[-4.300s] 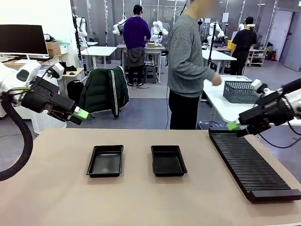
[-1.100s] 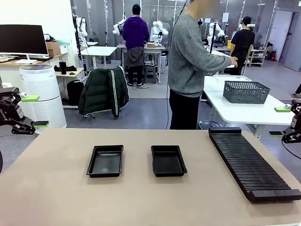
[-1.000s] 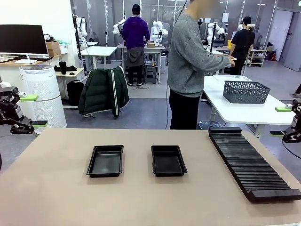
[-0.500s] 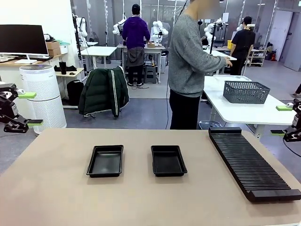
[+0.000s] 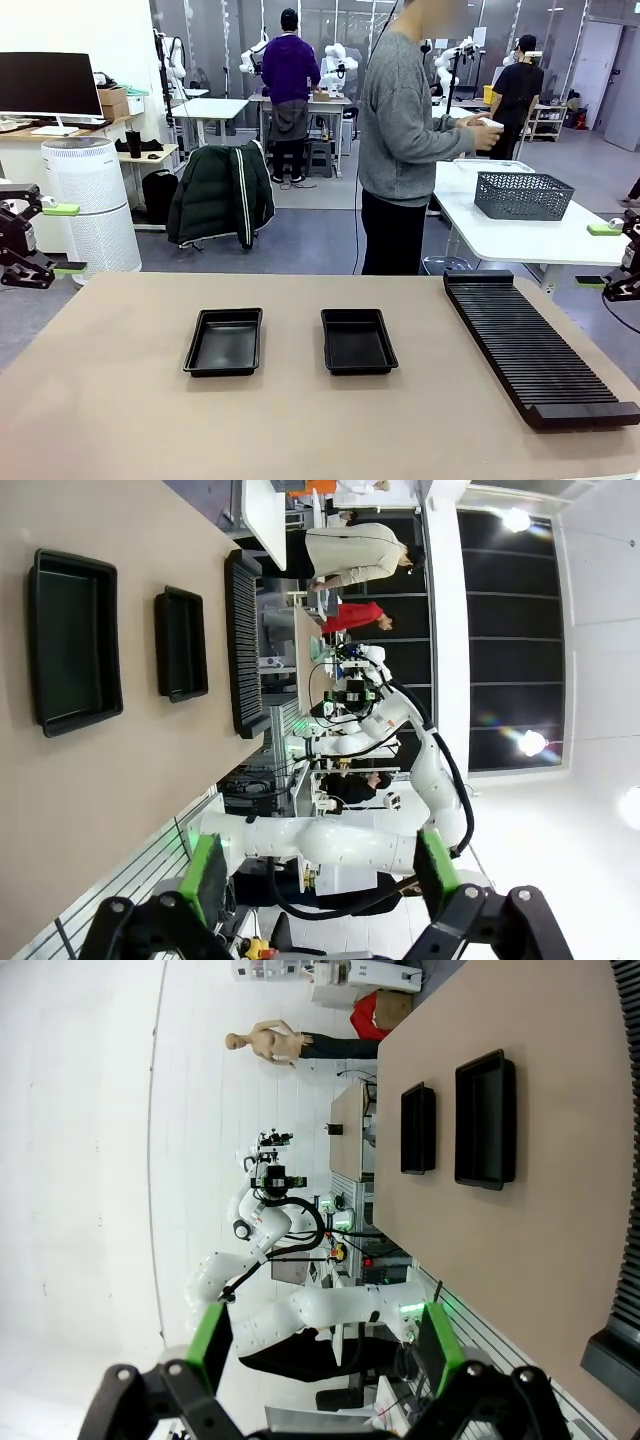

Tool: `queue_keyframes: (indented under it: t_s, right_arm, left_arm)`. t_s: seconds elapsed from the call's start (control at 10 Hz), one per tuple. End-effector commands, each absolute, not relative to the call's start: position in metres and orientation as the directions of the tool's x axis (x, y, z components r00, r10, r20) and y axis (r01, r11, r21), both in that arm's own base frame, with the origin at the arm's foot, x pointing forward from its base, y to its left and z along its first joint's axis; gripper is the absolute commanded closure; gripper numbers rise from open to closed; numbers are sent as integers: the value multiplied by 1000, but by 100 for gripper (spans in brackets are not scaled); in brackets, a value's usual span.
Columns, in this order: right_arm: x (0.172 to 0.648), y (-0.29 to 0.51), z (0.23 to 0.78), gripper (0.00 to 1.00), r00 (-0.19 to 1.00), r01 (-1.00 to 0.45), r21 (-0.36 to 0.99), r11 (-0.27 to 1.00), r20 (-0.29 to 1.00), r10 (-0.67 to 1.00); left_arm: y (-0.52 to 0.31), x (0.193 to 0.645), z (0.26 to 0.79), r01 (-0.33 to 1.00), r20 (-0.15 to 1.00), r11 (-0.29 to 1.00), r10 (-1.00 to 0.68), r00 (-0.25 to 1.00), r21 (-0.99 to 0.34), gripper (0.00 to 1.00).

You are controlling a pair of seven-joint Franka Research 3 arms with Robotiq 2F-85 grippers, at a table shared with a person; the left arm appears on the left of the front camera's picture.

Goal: Inspect and transfer BCBs to ESD trays.
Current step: Pick up the Blank PCB from the PCB Rack and place it in the left ESD tray.

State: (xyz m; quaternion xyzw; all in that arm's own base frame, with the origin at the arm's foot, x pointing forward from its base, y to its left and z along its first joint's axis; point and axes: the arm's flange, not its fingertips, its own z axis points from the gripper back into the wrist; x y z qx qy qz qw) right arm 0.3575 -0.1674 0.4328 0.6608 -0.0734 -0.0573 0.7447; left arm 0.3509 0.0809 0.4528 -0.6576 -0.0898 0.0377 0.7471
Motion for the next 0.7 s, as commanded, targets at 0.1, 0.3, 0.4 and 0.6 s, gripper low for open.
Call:
queue_keyframes:
  t_s: [0.1, 0.3, 0.4, 0.6]
  right_arm:
    - [360, -171, 432, 0, 982, 4, 992, 123, 20, -189]
    - [360, -170, 433, 0, 982, 4, 993, 122, 19, -190]
    - [360, -170, 433, 0, 982, 4, 992, 122, 20, -190]
    - [358, -169, 434, 0, 981, 2, 993, 122, 21, -194]
  left_arm:
    - [85, 344, 451, 58, 81, 133, 174, 981, -989, 0]
    - [86, 342, 451, 66, 89, 132, 175, 981, -989, 0]
    - [86, 341, 450, 66, 89, 133, 180, 980, -989, 0]
    - [89, 338, 449, 59, 84, 137, 188, 978, -989, 0]
